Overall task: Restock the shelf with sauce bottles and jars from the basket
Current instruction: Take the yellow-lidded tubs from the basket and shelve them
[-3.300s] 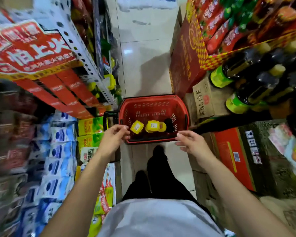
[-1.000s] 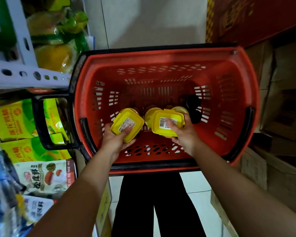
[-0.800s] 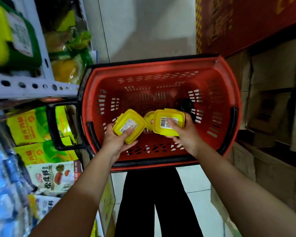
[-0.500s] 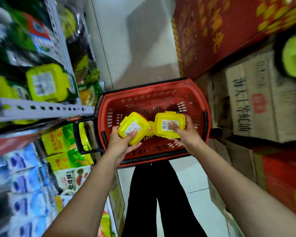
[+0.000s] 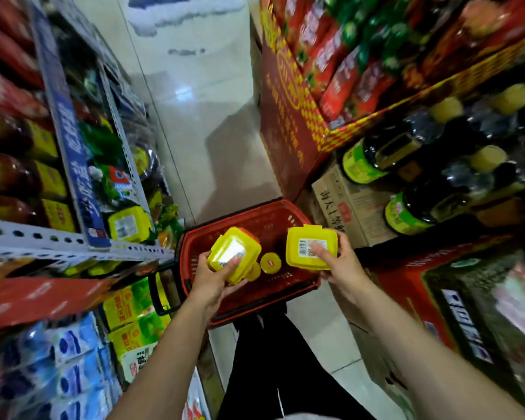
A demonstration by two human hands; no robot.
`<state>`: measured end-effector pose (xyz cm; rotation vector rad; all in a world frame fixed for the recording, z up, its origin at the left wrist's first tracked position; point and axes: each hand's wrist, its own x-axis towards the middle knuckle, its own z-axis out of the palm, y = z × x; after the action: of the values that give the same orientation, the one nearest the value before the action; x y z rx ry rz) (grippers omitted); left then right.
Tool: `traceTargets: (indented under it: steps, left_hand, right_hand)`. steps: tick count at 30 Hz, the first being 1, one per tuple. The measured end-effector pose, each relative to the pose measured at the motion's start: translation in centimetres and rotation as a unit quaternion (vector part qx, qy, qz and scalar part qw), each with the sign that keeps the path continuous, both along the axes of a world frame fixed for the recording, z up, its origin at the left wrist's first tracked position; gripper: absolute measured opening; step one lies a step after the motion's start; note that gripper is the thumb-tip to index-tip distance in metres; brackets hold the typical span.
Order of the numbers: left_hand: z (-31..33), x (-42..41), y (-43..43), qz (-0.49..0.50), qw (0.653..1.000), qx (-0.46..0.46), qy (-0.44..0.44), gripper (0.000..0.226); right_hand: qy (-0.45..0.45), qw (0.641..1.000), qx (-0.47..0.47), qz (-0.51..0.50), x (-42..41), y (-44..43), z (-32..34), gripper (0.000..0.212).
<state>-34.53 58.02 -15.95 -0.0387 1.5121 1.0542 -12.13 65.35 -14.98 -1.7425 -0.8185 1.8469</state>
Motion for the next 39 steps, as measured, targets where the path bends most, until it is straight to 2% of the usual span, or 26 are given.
traceTargets:
  steps: [6, 11, 16, 20, 22, 26, 30, 34, 39]
  left_hand:
    - [4.7, 1.7, 0.6, -0.027, 0.999, 0.023, 0.002, 0.030]
    - [7.2, 2.8, 1.7, -0.060, 0.997, 0.046, 0.005, 0.026]
    - [8.7, 3.6, 3.9, -0.138, 0.987, 0.079, -0.009, 0.033]
    - [9.6, 4.8, 5.9, -0.239, 0.964, 0.115, -0.026, 0.032]
    - [10.1, 5.4, 6.6, -0.284, 0.950, 0.121, -0.037, 0.026]
    - [10.5, 6.7, 6.9, -0.376, 0.917, 0.122, -0.054, 0.036]
    - [10.5, 9.4, 6.6, -0.443, 0.888, 0.098, -0.076, 0.036]
    - [11.2, 12.9, 4.8, -0.503, 0.856, 0.077, -0.088, 0.025]
    - [12.5, 17.3, 2.0, -0.574, 0.812, 0.074, -0.082, 0.024]
  right_hand:
    - [0.013, 0.999, 0.018, -0.042, 1.9, -1.2, 4.4, 0.027]
    - [0.018, 0.995, 0.047, -0.090, 3.3, -2.0, 7.3, 0.032]
    - [0.009, 0.986, 0.072, -0.149, 4.9, -3.1, 10.0, 0.027]
    - [-0.007, 0.972, 0.091, -0.218, 5.8, -5.2, 11.5, 0.028]
    - [-0.026, 0.961, 0.099, -0.256, 6.0, -6.7, 11.8, 0.033]
    - [-0.051, 0.937, 0.105, -0.330, 6.1, -10.7, 12.7, 0.036]
    - [-0.053, 0.888, 0.121, -0.439, 6.3, -15.5, 13.1, 0.025]
    - [-0.056, 0.850, 0.115, -0.511, 7.2, -20.2, 13.4, 0.031]
    - [-0.097, 0.805, 0.110, -0.575, 8.3, -25.2, 14.2, 0.028]
